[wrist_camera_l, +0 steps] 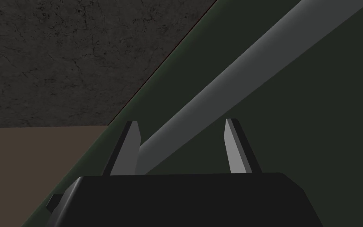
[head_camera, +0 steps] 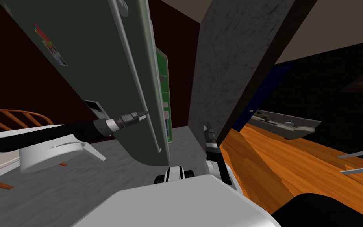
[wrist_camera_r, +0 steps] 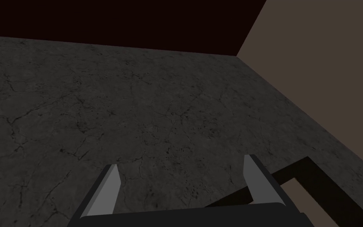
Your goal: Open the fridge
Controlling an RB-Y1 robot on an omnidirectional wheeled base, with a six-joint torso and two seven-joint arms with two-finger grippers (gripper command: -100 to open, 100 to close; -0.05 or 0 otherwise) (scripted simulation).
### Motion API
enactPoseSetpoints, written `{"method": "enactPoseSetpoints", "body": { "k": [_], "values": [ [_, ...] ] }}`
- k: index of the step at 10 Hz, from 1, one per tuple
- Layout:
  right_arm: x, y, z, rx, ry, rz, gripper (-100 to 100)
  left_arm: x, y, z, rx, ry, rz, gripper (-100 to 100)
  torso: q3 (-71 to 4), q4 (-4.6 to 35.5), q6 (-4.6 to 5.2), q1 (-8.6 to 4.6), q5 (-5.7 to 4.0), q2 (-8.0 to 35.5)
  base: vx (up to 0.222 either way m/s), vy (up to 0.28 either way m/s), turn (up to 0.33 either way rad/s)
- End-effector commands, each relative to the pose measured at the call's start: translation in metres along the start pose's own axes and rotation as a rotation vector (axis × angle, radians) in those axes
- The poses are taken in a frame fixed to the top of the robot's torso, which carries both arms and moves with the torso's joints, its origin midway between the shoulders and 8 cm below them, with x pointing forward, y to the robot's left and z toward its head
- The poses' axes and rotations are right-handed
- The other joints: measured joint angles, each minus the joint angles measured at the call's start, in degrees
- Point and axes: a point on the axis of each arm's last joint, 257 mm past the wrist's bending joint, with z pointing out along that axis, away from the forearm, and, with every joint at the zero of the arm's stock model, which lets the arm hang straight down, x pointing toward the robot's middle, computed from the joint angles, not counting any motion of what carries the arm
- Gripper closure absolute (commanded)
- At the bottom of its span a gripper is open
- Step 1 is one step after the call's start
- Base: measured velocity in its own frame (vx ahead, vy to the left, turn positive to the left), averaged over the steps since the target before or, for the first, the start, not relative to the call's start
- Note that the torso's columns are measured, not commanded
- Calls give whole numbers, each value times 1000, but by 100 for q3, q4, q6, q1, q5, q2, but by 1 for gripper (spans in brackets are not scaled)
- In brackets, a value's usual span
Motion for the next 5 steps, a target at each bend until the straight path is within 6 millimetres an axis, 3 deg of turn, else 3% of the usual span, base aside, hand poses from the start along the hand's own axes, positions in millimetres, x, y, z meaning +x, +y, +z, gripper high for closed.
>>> {"method": "enactPoseSetpoints", "body": {
  "k": [1, 2, 3, 5],
  "values": [
    [0, 0, 0, 0, 0, 0, 0, 11, -18, 3, 41, 26, -1, 100, -11, 7, 0, 5, -3, -10, -64, 138, -10],
    [0, 0, 0, 0, 0, 0, 0, 23, -31, 4, 69, 54, -3, 100, -22, 4, -8, -8, -4, -24, -67, 160, 39],
    [0, 0, 0, 0, 0, 0, 0, 23, -31, 4, 69, 54, -3, 100, -23, 2, 2, -1, -6, -24, -57, 140, -8],
    [0, 0, 0, 0, 0, 0, 0, 48, -58, 5, 129, 108, -8, 100, -27, 12, -2, 6, -9, -18, -62, 195, 14]
  ]
}}
